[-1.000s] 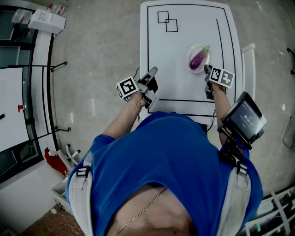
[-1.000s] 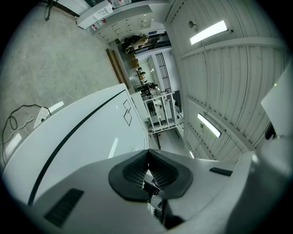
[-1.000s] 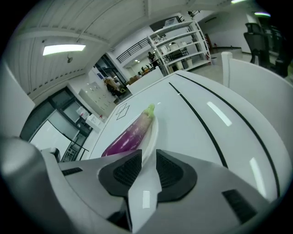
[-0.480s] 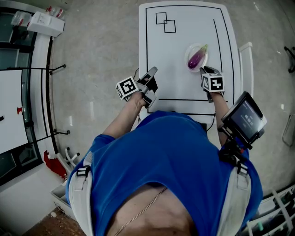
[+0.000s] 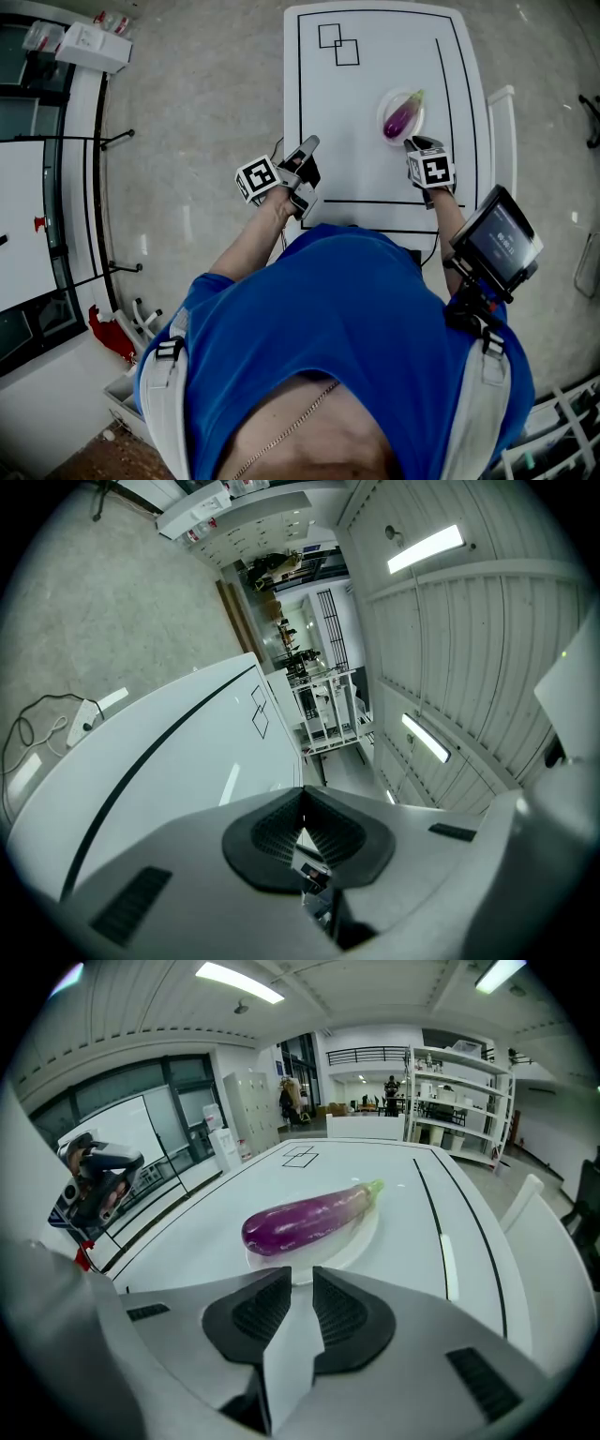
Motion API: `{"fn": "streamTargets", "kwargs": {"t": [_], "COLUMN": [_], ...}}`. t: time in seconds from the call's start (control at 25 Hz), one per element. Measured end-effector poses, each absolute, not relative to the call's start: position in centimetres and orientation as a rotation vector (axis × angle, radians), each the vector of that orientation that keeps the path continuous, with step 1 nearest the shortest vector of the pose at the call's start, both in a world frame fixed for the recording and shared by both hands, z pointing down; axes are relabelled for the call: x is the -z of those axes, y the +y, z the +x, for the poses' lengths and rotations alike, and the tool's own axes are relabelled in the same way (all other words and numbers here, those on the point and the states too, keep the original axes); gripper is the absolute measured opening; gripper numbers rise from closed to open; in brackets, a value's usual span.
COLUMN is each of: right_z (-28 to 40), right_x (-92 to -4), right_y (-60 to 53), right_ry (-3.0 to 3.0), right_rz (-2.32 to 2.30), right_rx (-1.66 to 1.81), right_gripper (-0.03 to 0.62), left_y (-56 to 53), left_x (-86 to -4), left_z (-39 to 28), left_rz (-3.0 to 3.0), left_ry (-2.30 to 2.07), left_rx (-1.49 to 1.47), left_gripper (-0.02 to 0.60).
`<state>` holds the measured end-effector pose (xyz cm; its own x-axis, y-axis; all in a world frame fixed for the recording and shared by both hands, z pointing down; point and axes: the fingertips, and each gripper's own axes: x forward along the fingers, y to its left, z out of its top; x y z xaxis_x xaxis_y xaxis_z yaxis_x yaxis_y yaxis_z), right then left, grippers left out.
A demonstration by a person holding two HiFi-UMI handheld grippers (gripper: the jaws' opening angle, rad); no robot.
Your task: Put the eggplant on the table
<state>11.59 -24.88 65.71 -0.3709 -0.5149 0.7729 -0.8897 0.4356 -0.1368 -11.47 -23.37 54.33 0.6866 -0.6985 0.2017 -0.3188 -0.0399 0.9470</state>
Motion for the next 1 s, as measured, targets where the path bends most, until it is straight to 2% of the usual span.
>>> {"fn": "streamTargets", "kwargs": {"t": [1.0], "right_z": [8.7], "right_x": [-65.0], "right_y": [-25.3], "right_ry": [-2.076], "right_rz": [1.094], "right_rx": [-0.707], "right_gripper": [0.072], "left_y": [-22.0], "left_x": [-53.7], "left_z": [-12.5], "left_rz": [1.617], "left_ry": [-0.875], "left_rx": [0.415], "left_gripper": [0.008]}}
